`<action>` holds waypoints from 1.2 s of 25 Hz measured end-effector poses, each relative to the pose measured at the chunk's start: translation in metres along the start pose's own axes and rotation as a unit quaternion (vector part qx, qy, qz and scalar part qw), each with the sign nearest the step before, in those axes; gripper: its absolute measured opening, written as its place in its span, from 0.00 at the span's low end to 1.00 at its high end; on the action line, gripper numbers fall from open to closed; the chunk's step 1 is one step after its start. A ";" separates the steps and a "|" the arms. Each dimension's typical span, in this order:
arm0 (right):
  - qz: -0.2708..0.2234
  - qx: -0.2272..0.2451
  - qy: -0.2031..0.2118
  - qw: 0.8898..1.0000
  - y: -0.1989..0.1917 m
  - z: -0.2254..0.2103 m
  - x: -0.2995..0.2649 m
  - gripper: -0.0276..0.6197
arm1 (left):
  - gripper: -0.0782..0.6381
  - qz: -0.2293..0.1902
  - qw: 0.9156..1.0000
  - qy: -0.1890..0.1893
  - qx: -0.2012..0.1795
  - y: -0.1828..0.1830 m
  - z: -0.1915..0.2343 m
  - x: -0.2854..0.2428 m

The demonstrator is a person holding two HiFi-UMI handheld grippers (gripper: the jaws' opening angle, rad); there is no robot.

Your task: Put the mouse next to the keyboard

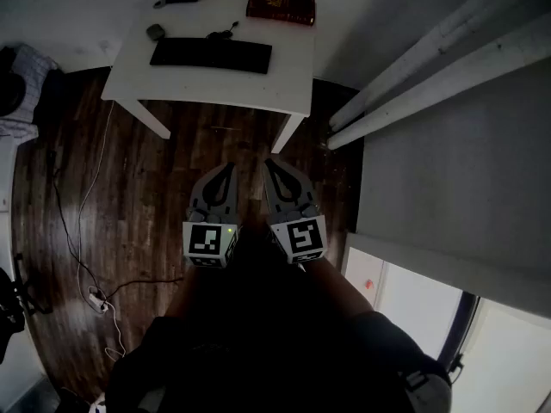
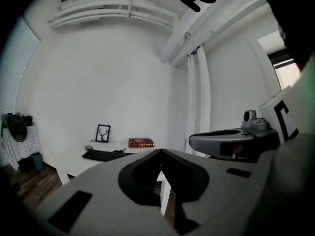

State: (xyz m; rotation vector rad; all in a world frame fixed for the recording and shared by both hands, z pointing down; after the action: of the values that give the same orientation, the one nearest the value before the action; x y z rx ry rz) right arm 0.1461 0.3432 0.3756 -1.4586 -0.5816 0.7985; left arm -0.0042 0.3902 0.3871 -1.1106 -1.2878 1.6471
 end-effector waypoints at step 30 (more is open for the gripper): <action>0.034 0.033 0.076 0.996 -0.002 0.169 -0.126 0.08 | 0.11 0.024 0.999 0.028 0.038 -0.026 0.180 0.093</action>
State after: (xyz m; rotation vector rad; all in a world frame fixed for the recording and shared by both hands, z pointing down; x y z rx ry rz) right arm -0.0625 0.3536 0.4020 -1.4702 -0.3900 0.7447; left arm -0.2036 0.4241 0.4170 -1.1417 -1.1617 1.6756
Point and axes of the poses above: the fingertips, and each gripper's own axes: x backward along the fingers, z to its left, y out of its top, the point moved 9 cm from there along x, backward along the fingers, and after that the axes turned 9 degrees about -y, right-handed, at the moved point
